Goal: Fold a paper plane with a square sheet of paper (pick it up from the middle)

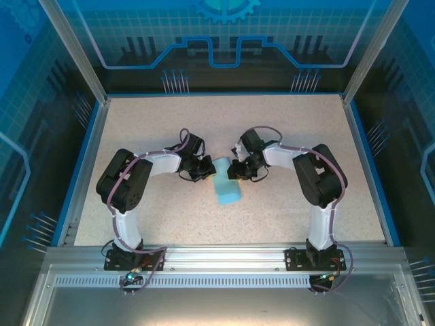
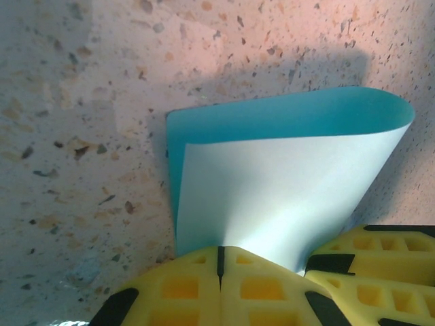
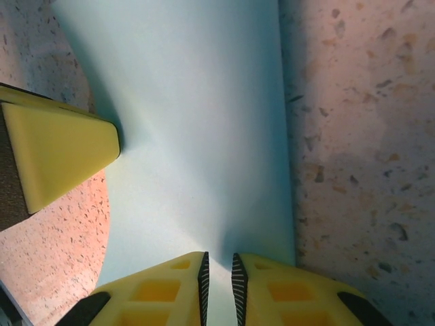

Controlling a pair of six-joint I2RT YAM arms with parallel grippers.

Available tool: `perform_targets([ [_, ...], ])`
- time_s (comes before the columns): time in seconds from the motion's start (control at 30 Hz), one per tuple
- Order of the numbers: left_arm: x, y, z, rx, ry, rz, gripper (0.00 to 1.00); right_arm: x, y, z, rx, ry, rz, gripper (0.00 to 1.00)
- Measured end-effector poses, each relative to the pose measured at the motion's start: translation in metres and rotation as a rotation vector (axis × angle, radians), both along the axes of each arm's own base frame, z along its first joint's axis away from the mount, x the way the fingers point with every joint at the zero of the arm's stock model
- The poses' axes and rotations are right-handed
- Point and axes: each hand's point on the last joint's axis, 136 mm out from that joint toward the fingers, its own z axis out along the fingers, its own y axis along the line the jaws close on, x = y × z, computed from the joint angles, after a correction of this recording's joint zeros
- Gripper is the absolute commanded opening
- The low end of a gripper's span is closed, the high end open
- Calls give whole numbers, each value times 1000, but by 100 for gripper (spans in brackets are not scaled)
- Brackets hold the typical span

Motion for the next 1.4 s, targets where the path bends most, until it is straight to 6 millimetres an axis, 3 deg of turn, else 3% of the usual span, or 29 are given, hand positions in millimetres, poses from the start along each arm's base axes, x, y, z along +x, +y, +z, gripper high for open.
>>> perform_targets([
  [0.23,0,0,0,2,-1,0,0,-19,-3,10,37,16,8,20],
  [0.4,0,0,0,3,-1,0,0,-36,-10,-3,24,65,-2,17],
  [0.6,0,-1,0,6,-2,-1,0,-35,-12,-3,17,58,-11,15],
  [0.83,0,-1,0,6,-2,-1,0,-57,-20,9,19,58,-7,14],
  [1.03,0,-1,0,6,-2,-2,0,-74,-26,-6,1,113,-11,10],
  [1.27,0,-1,0,6,-2,-2,0,-76,-25,-3,-2,106,-11,9],
  [1.4,0,-1,0,6,-3,-2,0,-90,-26,-1,-4,108,5,9],
])
